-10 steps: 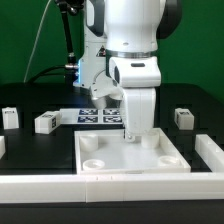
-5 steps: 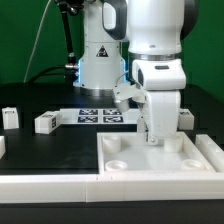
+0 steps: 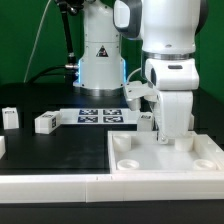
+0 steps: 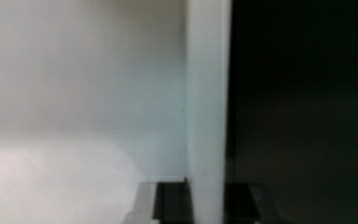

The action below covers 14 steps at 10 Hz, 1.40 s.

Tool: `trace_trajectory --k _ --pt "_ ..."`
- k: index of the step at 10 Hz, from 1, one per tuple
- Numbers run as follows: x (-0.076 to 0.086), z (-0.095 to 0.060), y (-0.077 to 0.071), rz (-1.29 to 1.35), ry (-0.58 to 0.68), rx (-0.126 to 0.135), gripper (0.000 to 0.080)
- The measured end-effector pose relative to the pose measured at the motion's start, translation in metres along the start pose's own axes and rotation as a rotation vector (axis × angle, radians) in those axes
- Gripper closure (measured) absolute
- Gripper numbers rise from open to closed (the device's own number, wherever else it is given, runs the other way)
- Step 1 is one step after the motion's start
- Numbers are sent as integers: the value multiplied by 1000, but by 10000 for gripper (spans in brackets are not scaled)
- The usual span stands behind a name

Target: Assemble one leg

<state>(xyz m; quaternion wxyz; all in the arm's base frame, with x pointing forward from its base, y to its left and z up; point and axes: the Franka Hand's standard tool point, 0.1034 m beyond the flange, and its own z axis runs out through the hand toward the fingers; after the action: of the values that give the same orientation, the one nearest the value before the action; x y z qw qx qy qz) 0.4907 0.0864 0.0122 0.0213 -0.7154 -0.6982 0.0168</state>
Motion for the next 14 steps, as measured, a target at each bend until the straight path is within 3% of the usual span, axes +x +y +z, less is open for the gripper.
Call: trace_trajectory --k 1,2,3,4,5,6,10,11,14 --pt "0 0 0 0 0 0 679" --pt "0 0 0 1 0 0 493" --pt "0 0 0 1 0 0 493" --pt "0 0 0 1 0 1 315" --pt "-1 0 0 1 0 1 315" --pt "-1 0 0 1 0 1 174" --pt "-1 0 0 1 0 0 151" --pt "1 -8 -4 27 -12 13 151" --pt "16 -60 -21 80 -54 -8 151"
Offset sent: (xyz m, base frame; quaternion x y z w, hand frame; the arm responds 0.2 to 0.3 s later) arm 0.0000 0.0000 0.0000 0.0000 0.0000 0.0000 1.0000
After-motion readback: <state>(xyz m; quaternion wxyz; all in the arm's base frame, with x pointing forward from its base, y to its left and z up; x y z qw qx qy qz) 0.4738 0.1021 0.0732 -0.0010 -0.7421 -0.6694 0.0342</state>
